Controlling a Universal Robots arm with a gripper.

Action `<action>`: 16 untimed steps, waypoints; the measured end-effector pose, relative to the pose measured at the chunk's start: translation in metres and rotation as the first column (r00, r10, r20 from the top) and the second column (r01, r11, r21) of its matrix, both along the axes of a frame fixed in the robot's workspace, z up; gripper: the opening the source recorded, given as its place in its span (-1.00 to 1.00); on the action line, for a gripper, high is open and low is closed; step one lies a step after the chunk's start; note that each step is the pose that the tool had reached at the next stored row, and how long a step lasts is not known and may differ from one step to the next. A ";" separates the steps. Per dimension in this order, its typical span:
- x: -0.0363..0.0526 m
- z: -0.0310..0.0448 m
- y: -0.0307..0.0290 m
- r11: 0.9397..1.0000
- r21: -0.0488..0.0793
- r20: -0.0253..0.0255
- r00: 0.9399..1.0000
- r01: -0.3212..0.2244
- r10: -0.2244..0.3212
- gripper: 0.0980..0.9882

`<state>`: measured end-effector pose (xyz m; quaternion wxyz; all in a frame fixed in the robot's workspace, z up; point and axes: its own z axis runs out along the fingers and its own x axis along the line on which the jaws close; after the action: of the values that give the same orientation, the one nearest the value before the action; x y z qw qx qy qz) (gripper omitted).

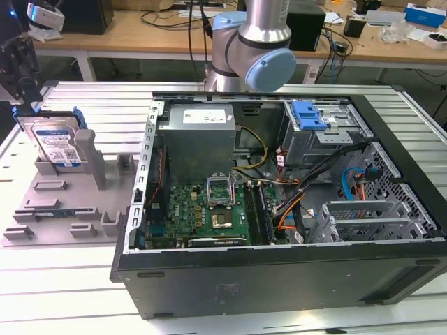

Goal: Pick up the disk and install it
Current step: 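Pick up the disk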

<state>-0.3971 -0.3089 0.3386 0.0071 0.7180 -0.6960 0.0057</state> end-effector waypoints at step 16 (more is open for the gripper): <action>0.0000 -0.0088 -0.0028 1.000 0.000 0.000 1.000 0.000 0.000 -0.14</action>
<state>-0.3971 -0.3118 0.3298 0.0071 0.7179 -0.6960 0.0057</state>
